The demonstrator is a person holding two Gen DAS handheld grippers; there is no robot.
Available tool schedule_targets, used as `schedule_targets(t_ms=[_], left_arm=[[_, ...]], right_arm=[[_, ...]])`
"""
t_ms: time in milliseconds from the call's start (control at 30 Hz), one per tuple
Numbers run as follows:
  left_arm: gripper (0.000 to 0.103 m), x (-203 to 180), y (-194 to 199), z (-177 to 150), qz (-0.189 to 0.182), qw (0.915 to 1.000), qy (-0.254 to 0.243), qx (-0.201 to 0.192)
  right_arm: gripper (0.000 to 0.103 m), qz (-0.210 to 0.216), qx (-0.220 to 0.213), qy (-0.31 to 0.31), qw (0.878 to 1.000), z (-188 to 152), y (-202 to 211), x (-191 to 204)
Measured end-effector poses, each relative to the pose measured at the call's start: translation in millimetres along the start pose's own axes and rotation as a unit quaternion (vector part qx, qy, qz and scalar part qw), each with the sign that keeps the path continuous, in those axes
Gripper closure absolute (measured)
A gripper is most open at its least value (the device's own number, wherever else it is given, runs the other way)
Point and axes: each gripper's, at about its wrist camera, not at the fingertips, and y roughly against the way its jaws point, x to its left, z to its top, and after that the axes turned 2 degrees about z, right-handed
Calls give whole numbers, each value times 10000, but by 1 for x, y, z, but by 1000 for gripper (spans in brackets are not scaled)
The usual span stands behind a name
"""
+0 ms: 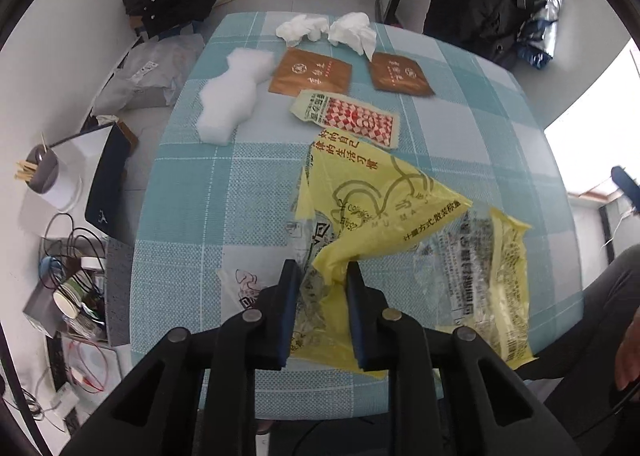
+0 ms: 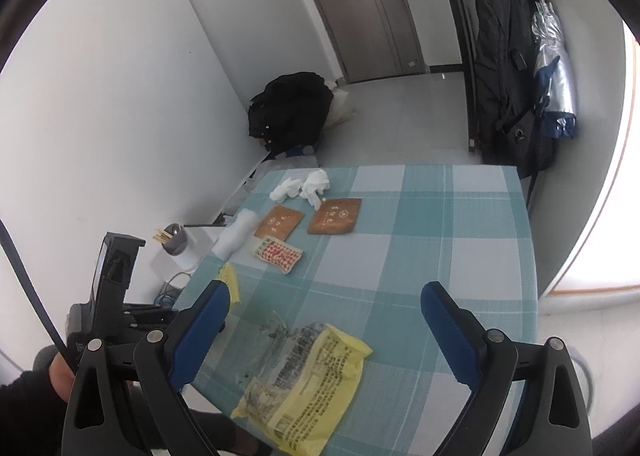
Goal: Collect trash
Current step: 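Grasp the yellow plastic bag with the left tool, then lift the yellow bag with the left tool while the right tool grasps the clear-and-yellow bag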
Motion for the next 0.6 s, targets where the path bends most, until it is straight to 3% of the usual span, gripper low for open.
schedule_targets(t_ms=[333, 467, 600], left_arm=[[85, 5, 41, 11, -411, 9956, 271, -795], [85, 13, 45, 13, -506, 9938, 454, -881], [85, 21, 47, 13, -595, 9922, 608, -915]], right_arm=[[6, 31, 1014, -202, 9946, -25, -21, 2], [6, 90, 1412, -346, 9893, -46, -34, 9], [6, -142, 1645, -79, 9862, -63, -51, 28]])
